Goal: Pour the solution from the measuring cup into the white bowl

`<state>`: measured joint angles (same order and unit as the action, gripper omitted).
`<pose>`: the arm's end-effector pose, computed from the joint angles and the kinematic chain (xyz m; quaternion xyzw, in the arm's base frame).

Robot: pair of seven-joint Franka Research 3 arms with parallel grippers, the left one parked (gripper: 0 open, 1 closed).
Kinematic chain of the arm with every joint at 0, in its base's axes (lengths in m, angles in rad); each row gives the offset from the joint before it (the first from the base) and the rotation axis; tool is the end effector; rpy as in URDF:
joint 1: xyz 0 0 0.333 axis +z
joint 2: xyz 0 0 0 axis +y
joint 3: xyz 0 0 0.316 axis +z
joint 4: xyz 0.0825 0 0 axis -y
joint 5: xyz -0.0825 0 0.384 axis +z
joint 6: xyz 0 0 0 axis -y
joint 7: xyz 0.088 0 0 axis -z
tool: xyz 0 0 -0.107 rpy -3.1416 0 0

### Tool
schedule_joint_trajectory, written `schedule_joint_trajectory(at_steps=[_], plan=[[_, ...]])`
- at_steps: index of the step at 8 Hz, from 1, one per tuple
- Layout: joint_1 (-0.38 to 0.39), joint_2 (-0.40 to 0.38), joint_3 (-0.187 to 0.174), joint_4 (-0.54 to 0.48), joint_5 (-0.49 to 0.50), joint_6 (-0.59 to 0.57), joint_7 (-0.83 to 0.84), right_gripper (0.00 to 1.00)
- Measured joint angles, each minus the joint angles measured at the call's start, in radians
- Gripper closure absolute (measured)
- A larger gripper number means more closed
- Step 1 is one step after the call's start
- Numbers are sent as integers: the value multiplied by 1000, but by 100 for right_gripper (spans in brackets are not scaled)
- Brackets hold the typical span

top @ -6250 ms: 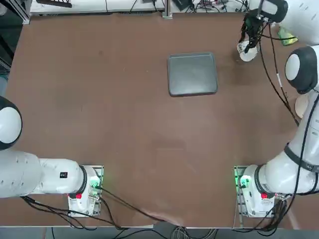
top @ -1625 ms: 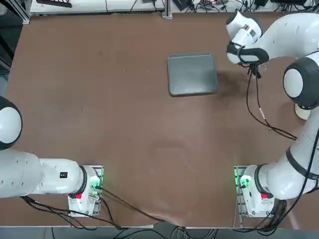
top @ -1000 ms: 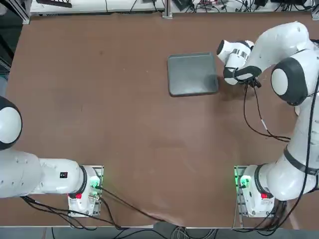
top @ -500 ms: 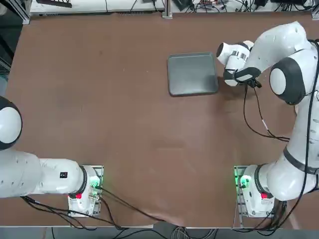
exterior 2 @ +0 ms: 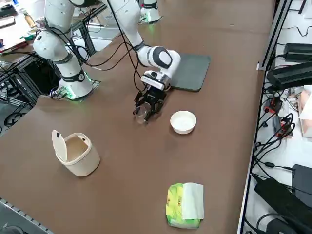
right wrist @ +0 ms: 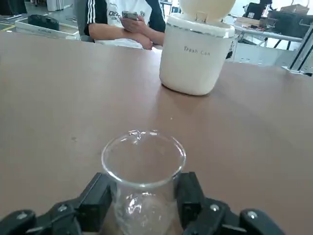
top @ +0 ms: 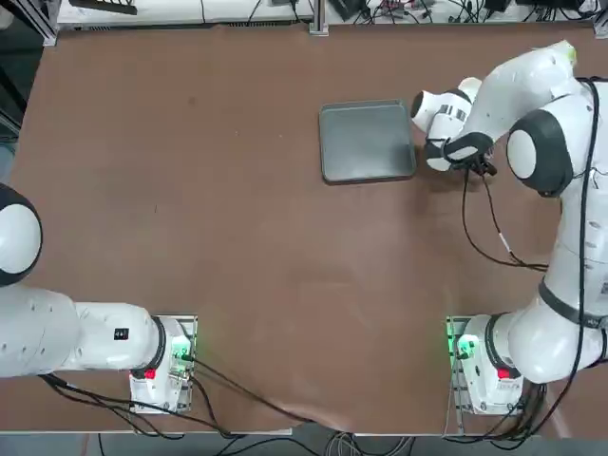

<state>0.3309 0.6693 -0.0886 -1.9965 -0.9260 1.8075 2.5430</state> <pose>0.5194 0.0571 0.1098 0.5762 -0.6202 0.3048 0.4363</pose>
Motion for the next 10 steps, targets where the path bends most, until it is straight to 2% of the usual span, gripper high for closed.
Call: schedule_joint_trajectory(at_steps=[2,4,6,10], plan=[[0,1,0,1,0,1,2,21],[1,3,1,4,0,1,4,0],[7,3,4,5,10,1,4,0],[16,3,39,47,84,1,-50,0]])
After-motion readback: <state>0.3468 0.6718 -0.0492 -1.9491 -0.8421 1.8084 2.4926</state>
